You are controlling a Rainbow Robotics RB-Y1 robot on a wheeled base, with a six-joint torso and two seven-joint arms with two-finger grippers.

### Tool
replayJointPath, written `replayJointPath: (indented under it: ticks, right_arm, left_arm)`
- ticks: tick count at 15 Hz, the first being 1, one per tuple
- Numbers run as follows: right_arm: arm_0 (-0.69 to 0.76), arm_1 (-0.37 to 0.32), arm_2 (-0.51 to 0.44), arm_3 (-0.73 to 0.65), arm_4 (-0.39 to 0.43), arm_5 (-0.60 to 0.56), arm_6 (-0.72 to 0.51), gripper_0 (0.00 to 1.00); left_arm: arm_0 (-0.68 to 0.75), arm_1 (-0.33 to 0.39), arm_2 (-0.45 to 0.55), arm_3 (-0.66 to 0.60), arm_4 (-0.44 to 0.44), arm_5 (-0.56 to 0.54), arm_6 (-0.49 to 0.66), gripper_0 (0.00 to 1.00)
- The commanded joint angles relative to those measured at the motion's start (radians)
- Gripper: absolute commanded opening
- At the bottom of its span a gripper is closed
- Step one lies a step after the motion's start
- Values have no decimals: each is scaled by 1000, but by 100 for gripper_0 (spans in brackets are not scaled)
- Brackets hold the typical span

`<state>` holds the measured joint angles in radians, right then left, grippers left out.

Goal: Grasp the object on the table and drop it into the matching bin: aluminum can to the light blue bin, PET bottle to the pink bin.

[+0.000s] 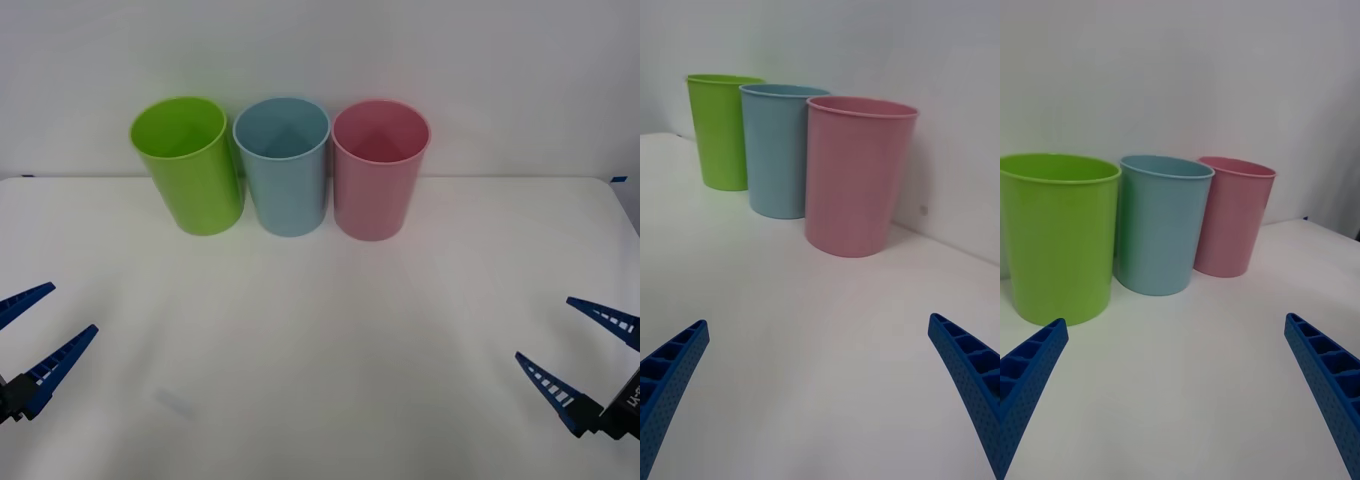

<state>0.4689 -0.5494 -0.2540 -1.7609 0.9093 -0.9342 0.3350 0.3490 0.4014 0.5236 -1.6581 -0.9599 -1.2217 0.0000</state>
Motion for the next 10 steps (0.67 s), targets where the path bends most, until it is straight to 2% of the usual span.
replayJointPath:
  ticks: [1, 10]
  right_arm:
    - [34, -1, -11, 1, 0, -20, -1, 100]
    - [99, 9, -14, 0, -7, -43, -17, 100]
  left_arm:
    - [0, 0, 0, 0, 0, 0, 0, 100]
    - [0, 0, 0, 0, 0, 0, 0, 100]
